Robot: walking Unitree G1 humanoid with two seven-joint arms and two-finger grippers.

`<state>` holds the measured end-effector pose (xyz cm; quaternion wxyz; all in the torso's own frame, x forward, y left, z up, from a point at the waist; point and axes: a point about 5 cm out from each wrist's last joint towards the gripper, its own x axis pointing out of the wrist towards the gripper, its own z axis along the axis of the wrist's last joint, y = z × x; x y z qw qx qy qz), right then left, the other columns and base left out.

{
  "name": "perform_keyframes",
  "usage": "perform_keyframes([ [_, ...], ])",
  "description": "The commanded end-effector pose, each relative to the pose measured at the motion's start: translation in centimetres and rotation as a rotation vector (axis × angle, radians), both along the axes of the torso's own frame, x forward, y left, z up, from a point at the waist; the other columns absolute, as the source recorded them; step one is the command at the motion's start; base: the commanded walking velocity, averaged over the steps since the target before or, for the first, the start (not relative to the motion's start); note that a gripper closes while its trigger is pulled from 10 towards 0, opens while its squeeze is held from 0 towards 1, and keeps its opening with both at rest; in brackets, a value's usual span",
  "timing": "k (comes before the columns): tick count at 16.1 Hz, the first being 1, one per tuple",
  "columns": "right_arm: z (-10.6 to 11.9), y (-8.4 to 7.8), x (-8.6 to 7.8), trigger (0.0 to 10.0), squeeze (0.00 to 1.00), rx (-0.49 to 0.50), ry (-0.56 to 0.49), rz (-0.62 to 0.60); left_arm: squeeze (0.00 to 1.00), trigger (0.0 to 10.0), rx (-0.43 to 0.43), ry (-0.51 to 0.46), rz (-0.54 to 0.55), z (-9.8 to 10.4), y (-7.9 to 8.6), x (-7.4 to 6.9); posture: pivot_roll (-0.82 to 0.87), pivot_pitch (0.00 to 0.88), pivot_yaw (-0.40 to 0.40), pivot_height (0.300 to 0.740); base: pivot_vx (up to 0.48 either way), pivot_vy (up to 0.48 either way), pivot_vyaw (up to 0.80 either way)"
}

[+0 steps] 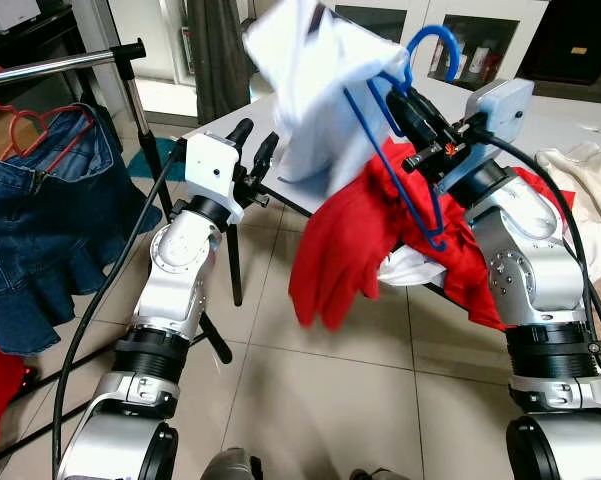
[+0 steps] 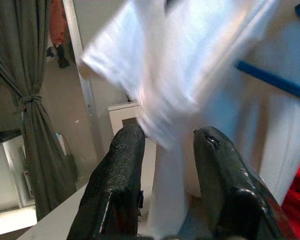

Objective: Hang hanger

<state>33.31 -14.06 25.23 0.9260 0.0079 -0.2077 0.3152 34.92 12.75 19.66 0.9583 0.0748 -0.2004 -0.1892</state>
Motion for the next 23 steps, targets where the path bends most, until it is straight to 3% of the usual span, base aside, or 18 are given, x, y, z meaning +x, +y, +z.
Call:
perform_keyframes([
  [1,1.3,0.1,-0.4,10.0,0.0,0.02,-0.052,0.033,0.0,10.0,-0.004,-0.018,0.008,0.4,0.0,0.1,0.08,0.023,0.006,0.74,0.0,0.0,0.0],
  [4,-1.6,-0.4,1.2,10.0,0.0,-0.141,0.067,-0.086,0.0,10.0,-0.005,-0.009,0.021,0.1,0.2,0.1,0.09,0.026,0.001,0.74,0.0,0.0,0.0],
  [7,-3.6,-1.2,2.2,10.0,0.0,-0.208,0.139,-0.203,0.0,10.0,-0.002,0.002,0.021,-0.3,0.1,0.0,0.09,0.028,0.002,0.74,0.0,0.0,0.0],
  [13,-1.2,0.1,1.3,10.0,0.0,-0.14,0.036,-0.118,0.0,10.0,-0.001,-0.004,0.029,0.0,0.2,0.2,0.09,0.026,0.004,0.74,0.0,0.0,0.0],
  [17,2.3,-0.1,0.9,10.0,0.0,-0.011,-0.05,-0.141,0.0,10.0,0.0,-0.013,0.046,0.3,0.1,0.4,0.09,0.026,0.004,0.74,0.0,0.0,0.0],
  [23,2.9,-0.3,1.4,10.0,0.0,0.0,-0.012,-0.192,0.0,10.0,-0.001,-0.02,0.049,0.5,-0.1,0.5,0.09,0.024,0.002,0.74,0.0,0.0,0.0],
])
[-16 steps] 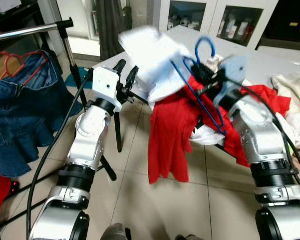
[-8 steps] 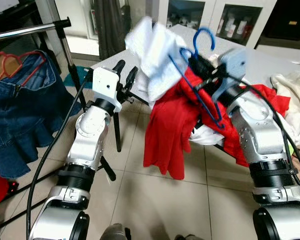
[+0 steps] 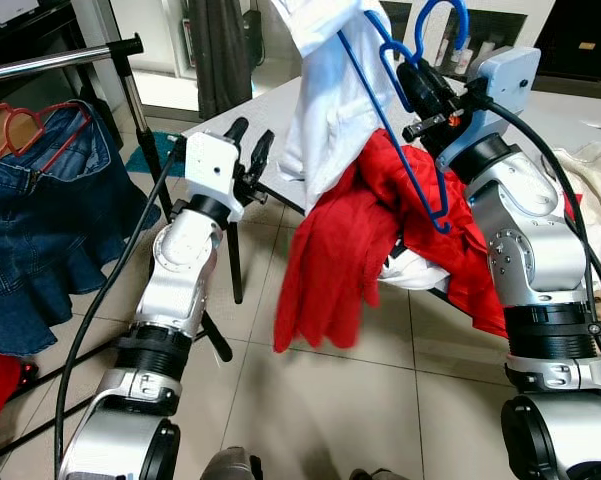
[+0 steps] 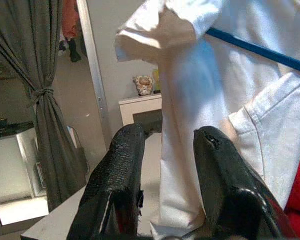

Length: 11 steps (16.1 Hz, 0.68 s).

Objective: Hang hanger

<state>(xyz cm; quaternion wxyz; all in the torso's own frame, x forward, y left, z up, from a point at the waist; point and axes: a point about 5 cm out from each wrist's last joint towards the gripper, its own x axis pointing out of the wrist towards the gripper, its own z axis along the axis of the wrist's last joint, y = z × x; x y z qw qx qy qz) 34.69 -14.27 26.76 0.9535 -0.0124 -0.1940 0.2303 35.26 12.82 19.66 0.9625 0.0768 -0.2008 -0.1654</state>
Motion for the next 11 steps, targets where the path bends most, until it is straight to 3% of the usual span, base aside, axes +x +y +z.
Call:
perform_keyframes([
  [1,1.2,-0.1,0.1,10.0,0.0,0.005,-0.029,-0.015,0.0,10.0,0.006,-0.016,0.001,0.5,-0.2,0.2,0.09,0.024,0.002,0.74,0.0,0.0,0.0],
  [4,0.8,-0.2,0.2,10.0,0.0,-0.003,0.002,-0.038,0.0,10.0,0.008,-0.017,-0.001,0.5,-0.2,0.2,0.09,0.024,0.002,0.74,0.0,0.0,0.0],
  [9,2.7,0.0,-0.3,10.0,0.0,0.06,-0.059,-0.009,0.0,10.0,0.011,-0.016,-0.005,0.5,-0.4,0.3,0.09,0.024,0.008,0.74,0.0,0.0,0.0],
  [11,2.2,-0.4,0.2,10.0,0.0,0.048,-0.022,-0.058,0.0,10.0,0.012,-0.013,-0.009,0.4,-0.5,0.3,0.09,0.023,0.005,0.74,0.0,0.0,0.0],
])
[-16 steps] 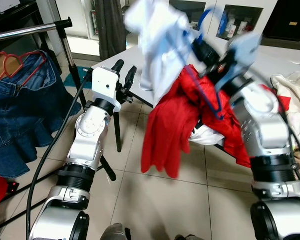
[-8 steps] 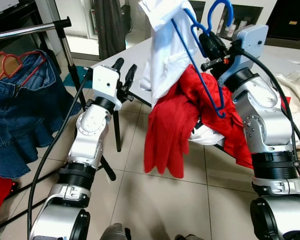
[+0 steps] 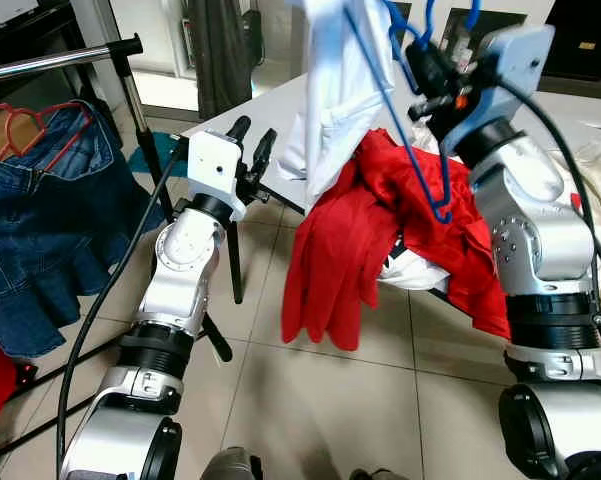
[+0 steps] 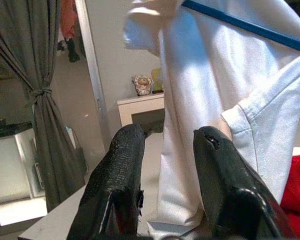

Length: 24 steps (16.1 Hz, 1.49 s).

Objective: Hang hanger

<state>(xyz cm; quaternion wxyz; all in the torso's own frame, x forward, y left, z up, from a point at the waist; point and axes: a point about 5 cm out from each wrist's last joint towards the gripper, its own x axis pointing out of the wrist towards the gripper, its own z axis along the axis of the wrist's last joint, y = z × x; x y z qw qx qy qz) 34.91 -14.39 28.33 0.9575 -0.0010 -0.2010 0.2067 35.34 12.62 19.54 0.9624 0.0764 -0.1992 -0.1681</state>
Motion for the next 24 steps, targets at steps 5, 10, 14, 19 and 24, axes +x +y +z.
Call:
perform_keyframes([
  [5,-0.1,-0.1,0.3,10.0,0.0,-0.008,0.036,-0.016,0.0,10.0,0.016,-0.011,-0.005,0.3,-0.2,0.1,0.09,0.023,0.004,0.74,0.0,0.0,0.0],
  [10,-0.9,0.4,-0.1,10.0,0.0,-0.052,0.072,0.027,0.0,10.0,0.021,-0.01,-0.01,0.2,-0.4,0.1,0.08,0.023,0.008,0.74,0.0,0.0,0.0],
  [14,-1.5,-0.2,0.2,10.0,0.0,-0.083,0.114,0.004,0.0,10.0,0.029,-0.009,-0.018,0.2,-0.7,0.2,0.08,0.023,0.008,0.74,0.0,0.0,0.0],
  [19,-1.3,0.2,0.1,10.0,0.0,-0.073,0.11,0.015,0.0,10.0,0.088,0.039,-0.035,-1.0,-0.9,0.2,0.09,0.025,0.006,0.74,0.0,0.0,0.0],
  [24,-0.9,0.0,-0.2,10.0,0.0,-0.063,0.096,0.018,1.0,10.0,0.1,0.03,-0.113,-1.7,-1.2,0.0,0.08,0.023,0.008,0.74,0.0,0.0,0.0],
])
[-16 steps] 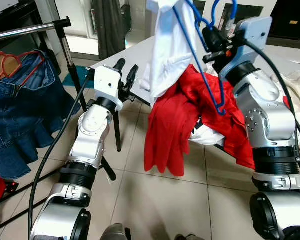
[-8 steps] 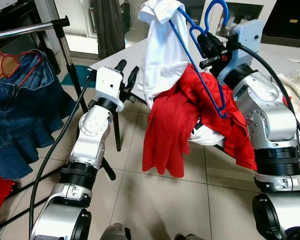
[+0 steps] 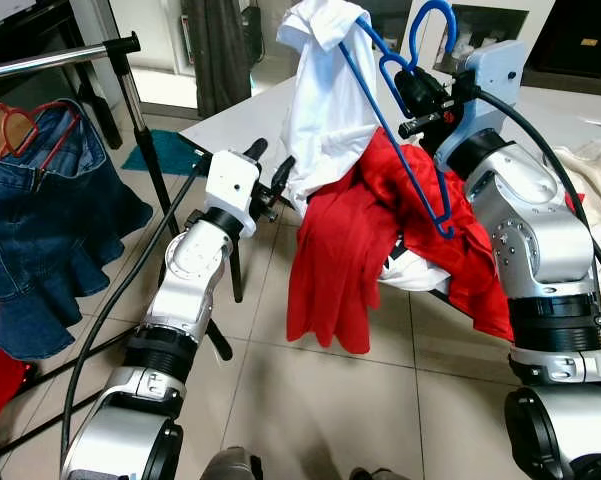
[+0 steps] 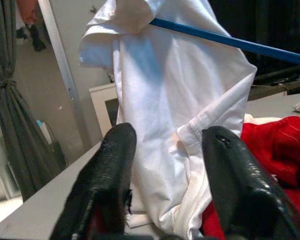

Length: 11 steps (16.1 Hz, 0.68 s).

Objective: Hang hanger

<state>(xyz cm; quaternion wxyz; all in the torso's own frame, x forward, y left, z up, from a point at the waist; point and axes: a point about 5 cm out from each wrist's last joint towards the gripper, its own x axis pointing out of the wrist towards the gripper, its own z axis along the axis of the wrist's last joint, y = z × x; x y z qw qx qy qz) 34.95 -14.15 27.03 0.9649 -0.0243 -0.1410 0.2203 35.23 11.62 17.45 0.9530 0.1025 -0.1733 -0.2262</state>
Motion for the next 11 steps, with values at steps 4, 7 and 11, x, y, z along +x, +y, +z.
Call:
perform_keyframes([
  [4,-0.5,-0.4,-1.0,10.0,0.0,-0.013,0.013,0.036,0.62,10.0,0.084,0.05,0.026,-1.6,0.1,0.6,0.08,0.022,0.009,0.74,0.0,0.0,0.0],
  [7,-2.7,-0.8,-1.4,10.0,0.0,-0.073,0.078,0.023,0.0,10.0,0.064,0.088,0.031,-2.4,0.1,0.6,0.07,0.025,0.006,0.74,0.0,0.0,0.0],
  [11,-2.9,-0.7,-1.6,10.0,0.0,-0.068,0.086,0.029,0.0,10.0,0.069,0.107,0.045,-2.9,0.3,0.8,0.08,0.023,0.006,0.74,0.0,0.0,0.0],
])
